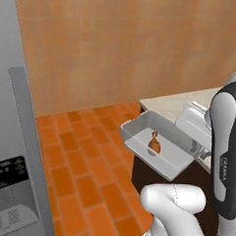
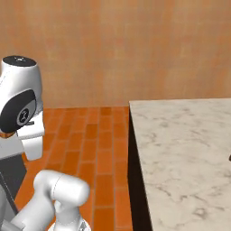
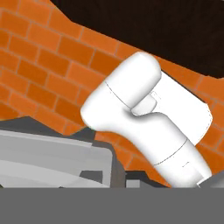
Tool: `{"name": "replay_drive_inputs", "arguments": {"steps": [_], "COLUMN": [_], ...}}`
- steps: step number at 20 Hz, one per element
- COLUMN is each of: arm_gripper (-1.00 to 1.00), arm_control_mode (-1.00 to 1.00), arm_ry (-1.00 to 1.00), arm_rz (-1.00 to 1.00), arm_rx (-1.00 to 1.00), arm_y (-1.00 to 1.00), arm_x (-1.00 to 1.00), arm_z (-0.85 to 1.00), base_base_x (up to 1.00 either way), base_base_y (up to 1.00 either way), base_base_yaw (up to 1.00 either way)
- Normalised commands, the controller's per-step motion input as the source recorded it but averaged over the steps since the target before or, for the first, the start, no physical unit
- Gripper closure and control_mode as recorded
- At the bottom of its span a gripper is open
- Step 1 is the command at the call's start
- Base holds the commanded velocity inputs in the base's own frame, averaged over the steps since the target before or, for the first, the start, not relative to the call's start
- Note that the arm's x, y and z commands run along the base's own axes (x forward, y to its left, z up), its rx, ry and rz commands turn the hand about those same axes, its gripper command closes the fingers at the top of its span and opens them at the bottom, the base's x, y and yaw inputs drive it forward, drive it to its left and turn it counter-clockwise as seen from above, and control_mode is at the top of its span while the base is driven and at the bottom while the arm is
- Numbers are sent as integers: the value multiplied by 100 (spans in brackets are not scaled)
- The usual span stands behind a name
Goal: Take the meat container that has the chicken drumstick and place it on the second highest rack of the freezer. Then take the vegetable container that has the potato and avocado and place it on the highest rack of the freezer.
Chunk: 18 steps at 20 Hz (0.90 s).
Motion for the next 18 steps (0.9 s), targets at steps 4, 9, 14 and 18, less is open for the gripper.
{"name": "replay_drive_inputs", "arguments": {"steps": [4, 9, 14, 18], "arm_gripper": [100, 100, 100, 100], "arm_control_mode": [100, 100, 100, 100], "arm_ry": [0, 0, 0, 0], "arm_rz": [0, 0, 0, 0], "arm_rx": [0, 0, 0, 0], "arm_y": [0, 0, 0, 0], "arm_x": [0, 0, 0, 0], "arm_z": [0, 0, 0, 0], "base_base_x": [100, 100, 100, 100], "base_base_y": [0, -14, -25, -7], "base_base_yaw": [17, 28, 45, 50]}}
